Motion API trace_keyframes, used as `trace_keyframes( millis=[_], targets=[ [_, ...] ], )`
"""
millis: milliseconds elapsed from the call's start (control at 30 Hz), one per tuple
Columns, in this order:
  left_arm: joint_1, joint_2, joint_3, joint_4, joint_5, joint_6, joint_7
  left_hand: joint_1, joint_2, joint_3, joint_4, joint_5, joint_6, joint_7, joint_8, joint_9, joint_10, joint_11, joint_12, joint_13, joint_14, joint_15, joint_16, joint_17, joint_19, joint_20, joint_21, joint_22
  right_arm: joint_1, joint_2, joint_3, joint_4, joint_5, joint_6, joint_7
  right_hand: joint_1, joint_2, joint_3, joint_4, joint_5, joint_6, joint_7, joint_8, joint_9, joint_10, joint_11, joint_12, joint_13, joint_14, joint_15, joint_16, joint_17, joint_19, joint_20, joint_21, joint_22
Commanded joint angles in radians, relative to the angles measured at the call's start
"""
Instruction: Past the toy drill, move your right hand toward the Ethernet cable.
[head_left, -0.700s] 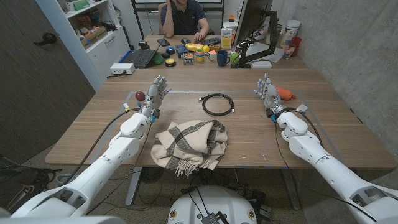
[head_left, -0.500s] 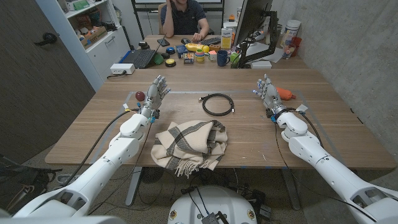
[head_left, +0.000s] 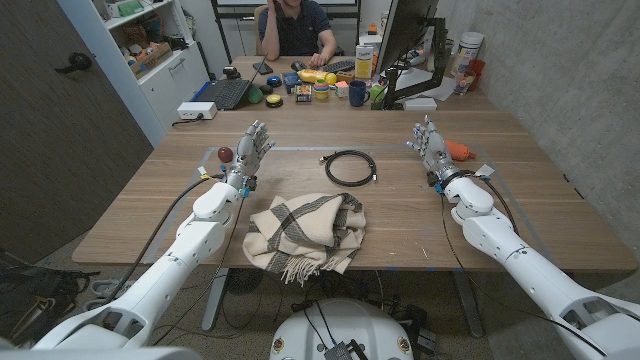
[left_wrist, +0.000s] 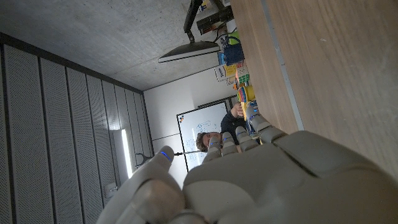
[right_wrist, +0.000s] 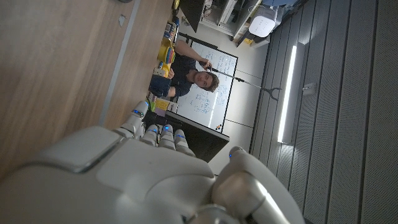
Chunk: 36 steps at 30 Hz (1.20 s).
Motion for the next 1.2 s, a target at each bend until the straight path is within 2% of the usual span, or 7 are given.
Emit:
trace_keyframes(
  millis=[33,400,700,933,1033,1133,1200],
  targets=[
    [0.0,-0.035,-0.043,0.021,0.028,0.006,-0.021,0.0,0.018,0.004,0.0,0.006,-0.009,-0.003,0.006,0.005,-0.007,0.001,0.005,0.004,-0.007,0.0,0.007,0.005,0.0,-0.007,0.0,0.006,0.075,0.033,-0.02,0.065,-0.033,0.039,0.03,0.006,0.066,-0.003,0.005,0.007,-0.009,-0.002,0.003,0.004,-0.006,0.001,0.004,0.003,-0.016,0.0,0.003,0.003,-0.031,0.007,-0.008,0.004],
    [-0.004,-0.057,-0.066,0.037,0.047,0.008,-0.033,0.0,0.018,0.003,0.0,0.006,-0.009,-0.002,0.006,0.005,-0.008,0.002,0.004,0.004,-0.008,0.001,0.006,0.005,0.0,-0.006,-0.002,0.006,0.129,0.076,-0.036,0.13,-0.095,0.118,0.005,0.011,0.065,-0.003,0.001,0.008,-0.034,-0.025,-0.003,0.004,-0.04,-0.018,-0.005,0.003,-0.012,0.002,0.002,0.002,-0.022,0.018,-0.014,0.003],
    [-0.005,-0.071,-0.08,0.044,0.06,0.009,-0.037,0.0,0.018,0.002,0.0,0.007,-0.009,-0.003,0.006,0.005,-0.007,0.001,0.004,0.004,-0.007,0.002,0.006,0.005,0.001,-0.006,-0.004,0.006,0.17,0.091,-0.058,0.158,-0.208,0.187,-0.061,0.02,0.062,-0.001,-0.004,0.01,-0.041,-0.047,-0.002,0.005,-0.056,-0.032,-0.007,0.003,-0.014,-0.001,-0.001,0.0,-0.018,0.028,-0.02,0.003],
    [0.002,-0.079,-0.088,0.036,0.068,0.01,-0.034,0.0,0.018,0.001,0.0,0.007,-0.009,-0.003,0.006,0.005,-0.008,0.001,0.004,0.004,-0.007,0.001,0.006,0.005,0.002,-0.006,-0.005,0.006,0.187,0.093,-0.071,0.158,-0.297,0.228,-0.116,0.029,0.057,0.0,-0.009,0.011,-0.05,-0.066,-0.002,0.005,-0.079,-0.069,-0.008,0.003,-0.018,-0.008,-0.006,-0.001,-0.019,0.04,-0.029,0.002],
    [0.007,-0.081,-0.091,0.031,0.072,0.012,-0.031,0.0,0.018,0.0,0.0,0.007,-0.01,-0.003,0.006,0.005,-0.008,0.001,0.004,0.004,-0.008,0.001,0.006,0.005,0.002,-0.006,-0.006,0.006,0.192,0.09,-0.077,0.152,-0.352,0.243,-0.154,0.033,0.055,0.0,-0.011,0.011,-0.062,-0.087,-0.004,0.005,-0.089,-0.087,-0.007,0.003,-0.022,-0.01,-0.008,-0.001,-0.02,0.051,-0.035,0.002],
    [0.013,-0.082,-0.093,0.022,0.075,0.015,-0.03,0.0,0.018,0.0,0.001,0.007,-0.009,-0.003,0.006,0.005,-0.008,0.002,0.004,0.004,-0.008,0.0,0.006,0.005,0.002,-0.006,-0.006,0.006,0.192,0.086,-0.082,0.142,-0.412,0.258,-0.196,0.037,0.053,0.001,-0.013,0.012,-0.065,-0.093,-0.003,0.005,-0.092,-0.095,-0.007,0.003,-0.022,-0.01,-0.009,-0.001,-0.021,0.045,-0.039,0.002],
    [0.017,-0.083,-0.095,0.016,0.077,0.016,-0.029,0.0,0.018,-0.001,0.001,0.007,-0.009,-0.003,0.006,0.005,-0.008,0.002,0.004,0.004,-0.008,0.0,0.006,0.005,0.002,-0.007,-0.006,0.006,0.19,0.081,-0.084,0.129,-0.452,0.259,-0.224,0.042,0.051,0.001,-0.017,0.012,-0.068,-0.103,-0.002,0.005,-0.101,-0.09,-0.007,0.003,-0.026,-0.007,-0.012,-0.002,-0.016,0.021,-0.042,0.002]
  ],
)
